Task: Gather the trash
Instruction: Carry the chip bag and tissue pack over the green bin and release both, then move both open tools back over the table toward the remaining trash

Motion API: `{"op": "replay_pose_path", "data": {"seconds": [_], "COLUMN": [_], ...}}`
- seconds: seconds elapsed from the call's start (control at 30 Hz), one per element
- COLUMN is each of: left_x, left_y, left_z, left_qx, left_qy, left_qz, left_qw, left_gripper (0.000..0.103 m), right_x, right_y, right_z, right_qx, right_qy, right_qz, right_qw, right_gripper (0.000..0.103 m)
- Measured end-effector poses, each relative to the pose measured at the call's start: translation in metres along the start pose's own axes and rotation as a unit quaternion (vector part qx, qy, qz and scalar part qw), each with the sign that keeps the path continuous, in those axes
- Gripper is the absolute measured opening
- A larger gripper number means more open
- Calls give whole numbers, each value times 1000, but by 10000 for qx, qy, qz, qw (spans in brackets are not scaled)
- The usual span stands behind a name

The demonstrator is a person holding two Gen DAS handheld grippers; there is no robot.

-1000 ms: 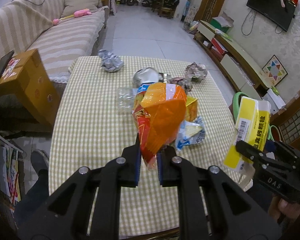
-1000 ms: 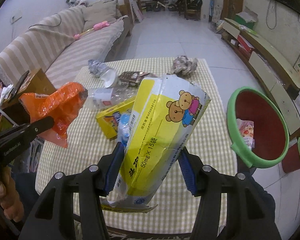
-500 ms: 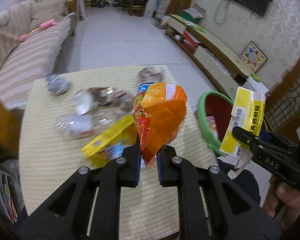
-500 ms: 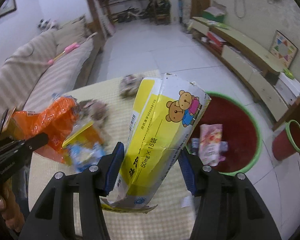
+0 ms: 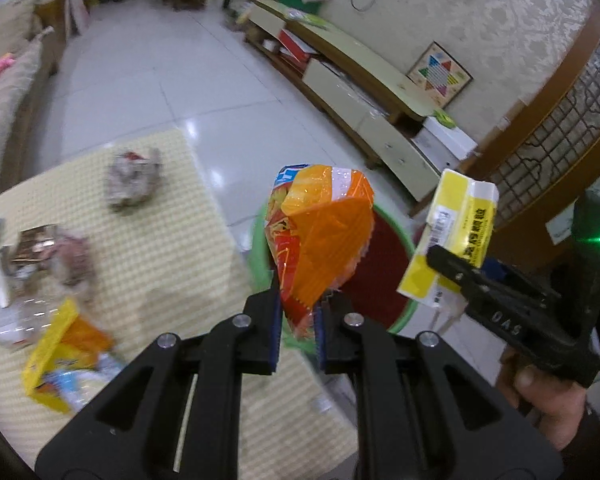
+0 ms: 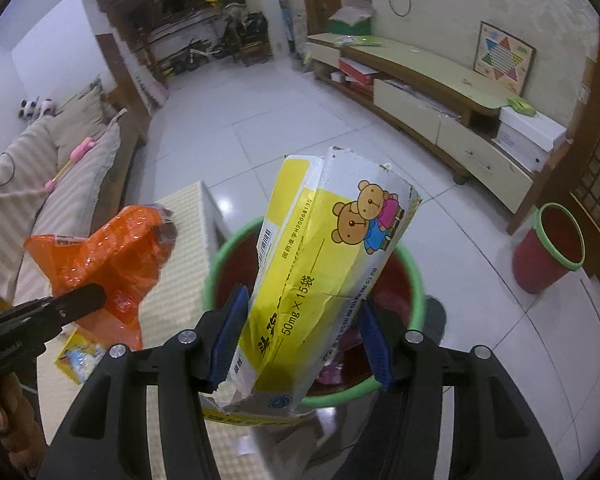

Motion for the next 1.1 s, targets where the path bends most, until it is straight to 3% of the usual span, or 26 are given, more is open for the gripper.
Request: {"op": "replay_pose_path", "data": {"seconds": [0.43, 0.47, 0.5, 0.53, 0.57, 0.63, 0.7, 0.83, 0.9, 1.1], "left_x": [34, 36, 38, 40, 42, 45, 45, 42, 38, 18], "left_y": [-45, -45, -45, -43, -39, -35, -30, -17, -4, 37], "left_z": [33, 34, 34, 33, 32, 31, 28, 20, 16, 4], "left_qx": [-237, -214, -202, -216, -252, -268, -261, -265, -107, 477], "left_qy": [41, 69, 111, 155, 210, 245, 292, 421, 387, 236], "left_qz": [-319, -300, -274, -214, -105, -28, 33, 127, 271, 640], "left_qw": [9992, 9993, 9994, 9994, 9994, 9993, 9992, 9987, 9988, 9965], "left_gripper": [14, 22, 43, 54, 66, 73, 84, 87, 97, 98], "right_x": [11, 11, 13, 14, 14, 14, 13, 10, 8, -3], "right_y": [-31, -33, -36, -35, -32, -28, -27, -28, -23, -4], "right_z": [26, 23, 23, 23, 21, 20, 18, 14, 9, -14], "right_qx": [47, 92, 77, 40, -27, -72, -56, -30, -51, 4], "right_qy": [-24, 45, 88, 141, 201, 242, 272, 319, 371, 466], "right_qz": [-265, -324, -341, -308, -225, -125, -121, -214, -165, -45], "right_qw": [9996, 9994, 9993, 9994, 9995, 9996, 9995, 9993, 9992, 9989], "right_gripper": [55, 61, 63, 66, 75, 89, 90, 91, 95, 95]}}
Point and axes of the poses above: each gripper's, at about its wrist camera, not at the fingertips, and y roughly against the way its jaws point, z to its right, x to its top, the point moved 5 cm from there along -y, roughly the way its jaws point, and after that the axes turned 13 degrees about -z, right-handed, at the moved point
